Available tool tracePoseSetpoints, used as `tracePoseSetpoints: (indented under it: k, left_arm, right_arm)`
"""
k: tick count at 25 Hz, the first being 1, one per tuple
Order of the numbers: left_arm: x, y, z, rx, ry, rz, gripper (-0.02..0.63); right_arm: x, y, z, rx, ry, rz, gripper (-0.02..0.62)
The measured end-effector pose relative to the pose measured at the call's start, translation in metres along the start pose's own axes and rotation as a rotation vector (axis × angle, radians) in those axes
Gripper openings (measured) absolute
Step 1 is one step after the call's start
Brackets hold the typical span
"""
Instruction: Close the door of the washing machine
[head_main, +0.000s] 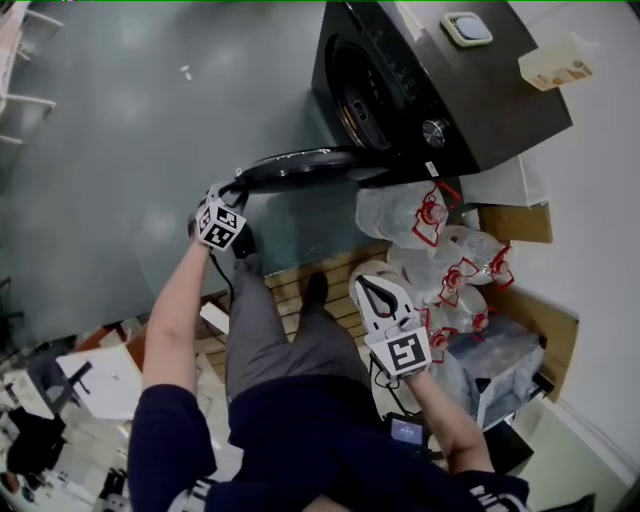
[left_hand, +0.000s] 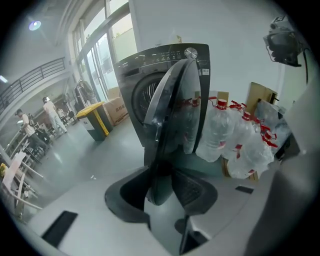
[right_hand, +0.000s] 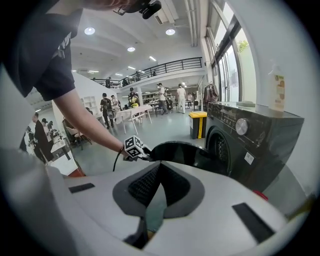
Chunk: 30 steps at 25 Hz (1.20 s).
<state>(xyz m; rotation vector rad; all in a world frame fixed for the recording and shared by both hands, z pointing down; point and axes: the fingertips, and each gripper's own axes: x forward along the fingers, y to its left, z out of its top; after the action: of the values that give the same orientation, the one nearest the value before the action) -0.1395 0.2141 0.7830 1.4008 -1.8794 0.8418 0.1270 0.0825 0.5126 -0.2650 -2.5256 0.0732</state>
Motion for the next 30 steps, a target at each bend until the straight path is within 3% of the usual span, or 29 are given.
tracePoseSetpoints:
  k: [10, 17, 23, 30]
  left_arm:
    - [0.045, 0.07, 0.038, 0.134, -0.014, -0.171, 0.15]
    - [0.061, 0.103, 0.059, 0.206, 0.012, -0.25, 0.15]
    - [0.083, 0.129, 0.086, 0.283, 0.032, -0.285, 0.15]
    - [0.108, 0.154, 0.122, 0.36, 0.074, -0.324, 0.152]
  right_arm:
    - [0.103, 0.013, 0.078, 0.092, 0.038, -0.131, 0.02]
    - [0.135, 0.019, 0.141, 0.13, 0.0, -0.208, 0.02]
    - [0.147, 0.007, 0.151, 0.164, 0.025, -0.217, 0.02]
    - [0.163, -0.035, 0.153, 0.209, 0.038, -0.221, 0.02]
